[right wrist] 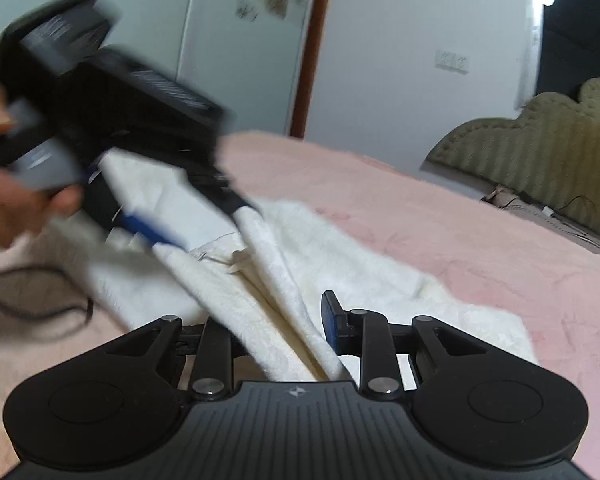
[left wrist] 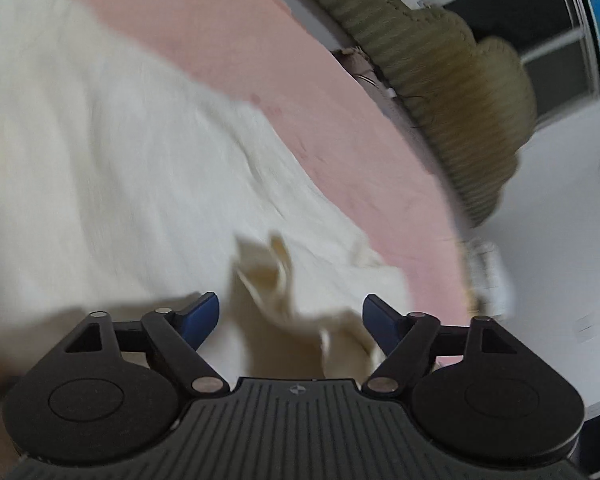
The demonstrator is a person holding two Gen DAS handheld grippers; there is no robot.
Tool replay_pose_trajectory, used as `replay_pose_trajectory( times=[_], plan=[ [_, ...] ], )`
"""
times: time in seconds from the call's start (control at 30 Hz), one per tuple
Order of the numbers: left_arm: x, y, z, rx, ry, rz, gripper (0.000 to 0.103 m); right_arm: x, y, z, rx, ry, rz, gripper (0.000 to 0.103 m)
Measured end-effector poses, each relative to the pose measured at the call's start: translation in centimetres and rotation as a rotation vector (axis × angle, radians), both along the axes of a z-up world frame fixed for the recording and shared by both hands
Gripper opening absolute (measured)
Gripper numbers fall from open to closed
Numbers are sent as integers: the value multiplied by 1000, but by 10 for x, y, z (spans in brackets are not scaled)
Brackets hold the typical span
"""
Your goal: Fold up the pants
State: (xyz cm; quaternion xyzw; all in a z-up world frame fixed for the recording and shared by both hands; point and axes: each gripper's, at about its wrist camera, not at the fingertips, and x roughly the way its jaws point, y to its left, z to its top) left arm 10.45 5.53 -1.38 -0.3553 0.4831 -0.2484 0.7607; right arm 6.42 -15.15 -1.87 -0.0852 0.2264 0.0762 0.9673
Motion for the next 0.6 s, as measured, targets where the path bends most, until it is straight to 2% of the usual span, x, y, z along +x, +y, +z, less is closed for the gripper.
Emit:
replay_pose_trajectory(
  times=[0.03,0.1,0.23,0.27,0.33,0.37,0.4,0.43,0.47,0.53,0.6],
  plan=[
    [-2,2,-7,-78,49,-3,87,-2,-1,2,6,-16,-1,26],
    [0,-1,-19,-173,123,7,89,-7,-1,4,10,-38,-4,26],
    [17,-11,-43,-270,238,52,90,-13,5,6,-29,-50,20,26],
    [23,-13,-49,-295,256,64,86,-13,6,5,-39,-50,27,26],
    [34,-17,-61,-334,292,90,62,-11,6,5,-56,-48,40,26],
    [39,-19,-63,-339,292,80,39,-8,6,5,-68,-48,43,26],
    [45,-22,-61,-317,277,65,19,-10,8,5,-82,-52,45,26],
    [50,-25,-56,-277,254,57,11,-11,10,5,-95,-59,46,26],
    [54,-28,-49,-249,220,43,11,-9,10,7,-109,-66,45,26],
    [60,-34,-25,-191,97,3,6,-7,15,9,-152,-93,48,26],
    [62,-43,9,-63,-79,-22,5,-2,19,14,-211,-149,44,26]
  ],
)
